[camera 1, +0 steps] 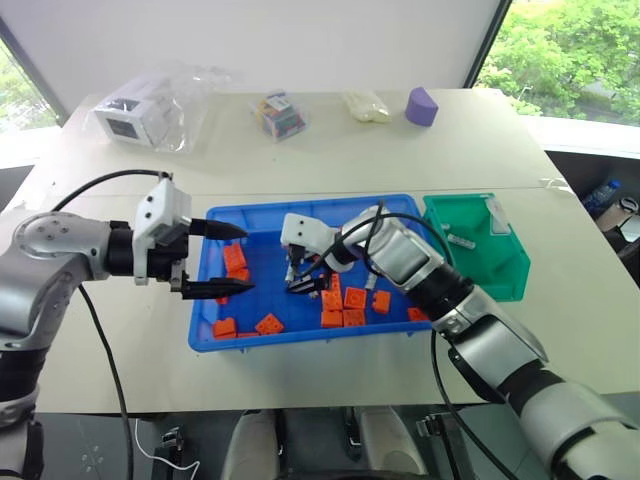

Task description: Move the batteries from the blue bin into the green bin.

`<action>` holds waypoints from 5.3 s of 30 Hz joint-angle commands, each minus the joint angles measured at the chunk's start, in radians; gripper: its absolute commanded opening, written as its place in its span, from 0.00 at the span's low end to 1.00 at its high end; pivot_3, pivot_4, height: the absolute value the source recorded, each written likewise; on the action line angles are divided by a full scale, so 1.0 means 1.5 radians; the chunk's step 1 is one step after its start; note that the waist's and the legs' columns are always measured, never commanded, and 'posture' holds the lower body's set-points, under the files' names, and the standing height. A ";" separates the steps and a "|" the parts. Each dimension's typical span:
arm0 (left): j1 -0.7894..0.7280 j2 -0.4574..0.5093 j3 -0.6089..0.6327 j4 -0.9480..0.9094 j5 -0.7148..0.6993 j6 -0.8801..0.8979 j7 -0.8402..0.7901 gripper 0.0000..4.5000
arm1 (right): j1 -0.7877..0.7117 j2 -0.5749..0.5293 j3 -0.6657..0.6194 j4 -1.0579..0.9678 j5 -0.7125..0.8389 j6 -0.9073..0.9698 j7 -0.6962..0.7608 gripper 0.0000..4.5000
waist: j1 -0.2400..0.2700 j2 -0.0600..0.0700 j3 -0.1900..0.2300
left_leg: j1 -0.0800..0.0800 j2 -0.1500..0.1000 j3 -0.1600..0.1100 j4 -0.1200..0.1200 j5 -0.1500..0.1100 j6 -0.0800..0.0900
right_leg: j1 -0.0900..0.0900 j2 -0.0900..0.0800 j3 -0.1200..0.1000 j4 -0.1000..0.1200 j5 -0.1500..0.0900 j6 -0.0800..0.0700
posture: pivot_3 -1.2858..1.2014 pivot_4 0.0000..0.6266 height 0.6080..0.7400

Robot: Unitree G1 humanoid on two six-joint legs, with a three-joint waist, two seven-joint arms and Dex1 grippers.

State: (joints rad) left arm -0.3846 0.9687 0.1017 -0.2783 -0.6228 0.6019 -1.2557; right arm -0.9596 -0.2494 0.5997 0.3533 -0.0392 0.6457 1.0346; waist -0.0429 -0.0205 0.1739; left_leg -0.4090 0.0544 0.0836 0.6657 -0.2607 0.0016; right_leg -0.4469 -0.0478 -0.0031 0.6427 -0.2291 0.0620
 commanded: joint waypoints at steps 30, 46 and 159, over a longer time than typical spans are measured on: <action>-0.094 -0.051 -0.067 0.082 0.035 -0.056 -0.053 1.00 | 0.224 -0.510 -0.417 -0.280 0.146 0.172 -0.024 0.91 | 0.007 0.000 0.001 | 0.000 -0.001 0.001 -0.001 0.000 0.000 | 0.001 0.000 0.001 -0.005 0.000 -0.001 | 0.52 0.24 0.95; -0.054 -0.011 -0.021 0.036 0.017 -0.026 -0.032 1.00 | 0.091 -0.193 -0.125 -0.351 0.178 0.218 -0.051 0.99 | 0.009 0.000 0.001 | -0.001 0.000 0.001 0.000 0.000 0.000 | 0.000 0.000 0.000 -0.005 0.000 0.000 | 0.52 0.24 0.95; -0.147 -0.057 -0.069 0.168 0.064 -0.082 -0.072 1.00 | 0.420 -0.538 -0.581 -0.341 0.181 0.018 0.084 0.99 | 0.020 0.000 0.002 | 0.001 -0.001 0.001 0.000 0.000 -0.001 | 0.002 0.000 0.001 -0.004 0.000 0.000 | 0.52 0.24 0.95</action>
State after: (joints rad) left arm -0.5938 0.8632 -0.0195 -0.0271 -0.5301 0.4904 -1.3492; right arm -0.3376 -1.0334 -0.2027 -0.1351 0.2094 0.7272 1.1549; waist -0.0136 -0.0198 0.1771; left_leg -0.4083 0.0530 0.0845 0.6662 -0.2601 0.0005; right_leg -0.4435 -0.0479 -0.0016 0.6363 -0.2293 0.0621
